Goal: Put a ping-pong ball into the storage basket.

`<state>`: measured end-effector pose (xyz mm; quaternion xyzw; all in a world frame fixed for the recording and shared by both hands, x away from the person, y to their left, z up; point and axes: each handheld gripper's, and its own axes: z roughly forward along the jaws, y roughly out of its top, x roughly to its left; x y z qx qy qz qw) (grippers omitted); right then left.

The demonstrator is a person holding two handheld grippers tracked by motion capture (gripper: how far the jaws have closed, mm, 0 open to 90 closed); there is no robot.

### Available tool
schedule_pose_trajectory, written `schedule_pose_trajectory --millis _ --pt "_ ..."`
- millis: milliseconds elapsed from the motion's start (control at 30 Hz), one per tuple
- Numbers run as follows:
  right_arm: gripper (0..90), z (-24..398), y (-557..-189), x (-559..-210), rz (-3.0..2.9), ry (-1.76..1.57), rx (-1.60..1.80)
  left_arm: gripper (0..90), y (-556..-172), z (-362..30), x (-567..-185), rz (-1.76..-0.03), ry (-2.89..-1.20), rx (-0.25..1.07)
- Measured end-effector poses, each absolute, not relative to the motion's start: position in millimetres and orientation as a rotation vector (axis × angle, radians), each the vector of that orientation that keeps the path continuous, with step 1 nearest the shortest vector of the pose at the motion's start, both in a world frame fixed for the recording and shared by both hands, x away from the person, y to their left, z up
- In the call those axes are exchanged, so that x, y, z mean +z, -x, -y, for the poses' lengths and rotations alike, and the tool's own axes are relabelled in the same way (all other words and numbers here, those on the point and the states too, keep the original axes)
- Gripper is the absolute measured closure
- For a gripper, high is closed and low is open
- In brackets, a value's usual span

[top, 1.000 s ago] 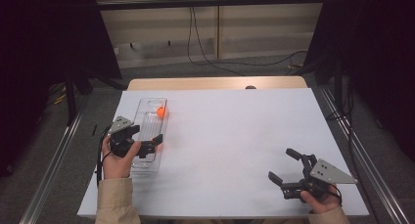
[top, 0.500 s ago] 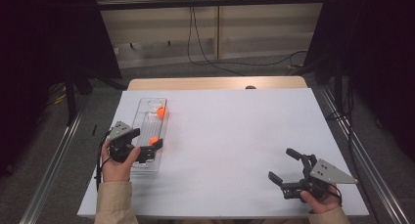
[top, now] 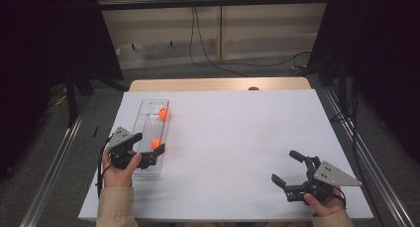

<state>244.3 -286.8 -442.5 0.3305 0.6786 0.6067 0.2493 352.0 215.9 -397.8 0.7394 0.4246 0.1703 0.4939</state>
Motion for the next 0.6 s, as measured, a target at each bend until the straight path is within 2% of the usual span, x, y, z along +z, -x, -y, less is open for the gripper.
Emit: schedule_pose_trajectory --millis 600 --pt "1.8 286.7 -244.5 -442.4 -1.851 -0.902 1.654 3.6 -344.1 -216.6 -401.4 -0.990 -1.768 0.427"
